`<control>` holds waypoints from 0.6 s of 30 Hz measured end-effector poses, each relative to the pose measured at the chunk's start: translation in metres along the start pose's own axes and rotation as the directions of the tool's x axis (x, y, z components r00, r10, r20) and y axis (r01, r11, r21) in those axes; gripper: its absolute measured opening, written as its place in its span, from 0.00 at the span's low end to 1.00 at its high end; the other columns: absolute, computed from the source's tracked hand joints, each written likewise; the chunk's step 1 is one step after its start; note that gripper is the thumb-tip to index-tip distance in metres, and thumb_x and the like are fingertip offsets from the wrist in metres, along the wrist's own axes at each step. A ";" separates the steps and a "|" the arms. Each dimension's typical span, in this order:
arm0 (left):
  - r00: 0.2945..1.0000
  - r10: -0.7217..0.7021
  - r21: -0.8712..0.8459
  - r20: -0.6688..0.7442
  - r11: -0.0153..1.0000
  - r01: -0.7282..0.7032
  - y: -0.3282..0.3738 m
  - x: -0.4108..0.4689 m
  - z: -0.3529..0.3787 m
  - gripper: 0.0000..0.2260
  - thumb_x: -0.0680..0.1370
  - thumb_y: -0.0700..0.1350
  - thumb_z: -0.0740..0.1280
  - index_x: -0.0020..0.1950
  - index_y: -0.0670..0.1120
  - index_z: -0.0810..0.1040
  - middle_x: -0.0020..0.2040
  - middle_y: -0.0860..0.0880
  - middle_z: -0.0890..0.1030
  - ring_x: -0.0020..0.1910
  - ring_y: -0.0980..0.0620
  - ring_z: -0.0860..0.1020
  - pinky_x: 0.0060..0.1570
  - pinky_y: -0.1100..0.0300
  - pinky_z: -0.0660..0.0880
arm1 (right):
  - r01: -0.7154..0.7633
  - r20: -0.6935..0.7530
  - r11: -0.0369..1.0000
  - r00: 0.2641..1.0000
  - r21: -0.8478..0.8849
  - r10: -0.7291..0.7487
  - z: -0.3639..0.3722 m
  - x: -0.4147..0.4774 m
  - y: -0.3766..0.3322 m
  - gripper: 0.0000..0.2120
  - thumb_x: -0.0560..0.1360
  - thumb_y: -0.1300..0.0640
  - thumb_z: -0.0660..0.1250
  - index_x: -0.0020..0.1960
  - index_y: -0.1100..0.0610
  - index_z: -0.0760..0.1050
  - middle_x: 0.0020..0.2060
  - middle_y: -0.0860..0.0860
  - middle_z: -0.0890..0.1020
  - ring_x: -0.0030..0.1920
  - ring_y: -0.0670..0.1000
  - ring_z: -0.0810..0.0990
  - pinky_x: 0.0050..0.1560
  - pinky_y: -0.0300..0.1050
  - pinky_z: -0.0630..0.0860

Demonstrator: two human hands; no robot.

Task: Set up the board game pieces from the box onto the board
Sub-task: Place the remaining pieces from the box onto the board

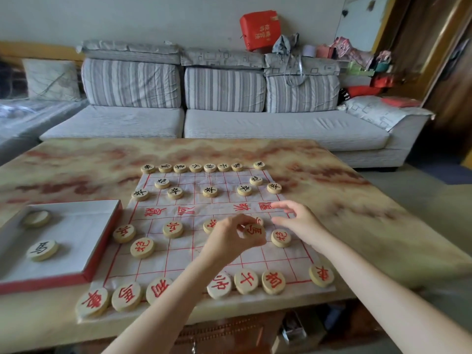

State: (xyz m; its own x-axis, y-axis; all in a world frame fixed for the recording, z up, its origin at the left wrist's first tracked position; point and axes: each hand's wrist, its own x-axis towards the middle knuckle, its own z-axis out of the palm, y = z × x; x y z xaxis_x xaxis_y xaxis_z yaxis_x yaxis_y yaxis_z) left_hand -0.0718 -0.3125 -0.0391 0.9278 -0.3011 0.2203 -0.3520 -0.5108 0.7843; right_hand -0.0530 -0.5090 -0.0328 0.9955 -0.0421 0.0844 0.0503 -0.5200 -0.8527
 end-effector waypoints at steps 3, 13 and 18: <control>0.998 0.016 -0.015 0.061 1.000 -0.015 0.012 -0.010 0.024 0.21 0.65 0.52 0.76 0.56 0.50 0.79 0.50 0.53 0.82 0.49 0.55 0.78 0.50 0.63 0.75 | -0.041 -0.008 0.999 0.999 -0.002 0.041 -0.016 -0.021 0.012 0.14 0.72 0.61 0.70 0.56 0.51 0.77 0.56 0.45 0.77 0.60 0.46 0.71 0.59 0.40 0.64; 0.986 0.134 0.241 0.103 0.958 -0.156 0.029 -0.024 0.081 0.23 0.65 0.57 0.73 0.57 0.51 0.78 0.54 0.52 0.79 0.57 0.53 0.71 0.55 0.61 0.65 | -0.113 -0.079 0.994 0.990 0.016 0.114 -0.051 -0.064 0.038 0.13 0.73 0.59 0.68 0.56 0.49 0.77 0.58 0.44 0.77 0.61 0.46 0.70 0.60 0.42 0.64; 0.980 0.131 0.342 0.147 0.923 -0.175 0.023 -0.030 0.092 0.26 0.65 0.64 0.69 0.59 0.54 0.75 0.58 0.55 0.76 0.60 0.54 0.66 0.59 0.59 0.61 | -0.106 -0.091 0.994 0.990 0.032 0.108 -0.047 -0.070 0.040 0.12 0.73 0.59 0.68 0.54 0.47 0.78 0.57 0.43 0.78 0.60 0.46 0.71 0.57 0.41 0.64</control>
State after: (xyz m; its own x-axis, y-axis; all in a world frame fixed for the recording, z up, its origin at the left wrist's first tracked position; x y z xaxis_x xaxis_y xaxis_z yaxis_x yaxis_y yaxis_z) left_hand -0.1186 -0.3890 -0.0808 0.8453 -0.4803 0.2339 -0.5294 -0.6941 0.4877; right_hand -0.1243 -0.5674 -0.0487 0.9837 -0.1759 0.0381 -0.0529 -0.4848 -0.8731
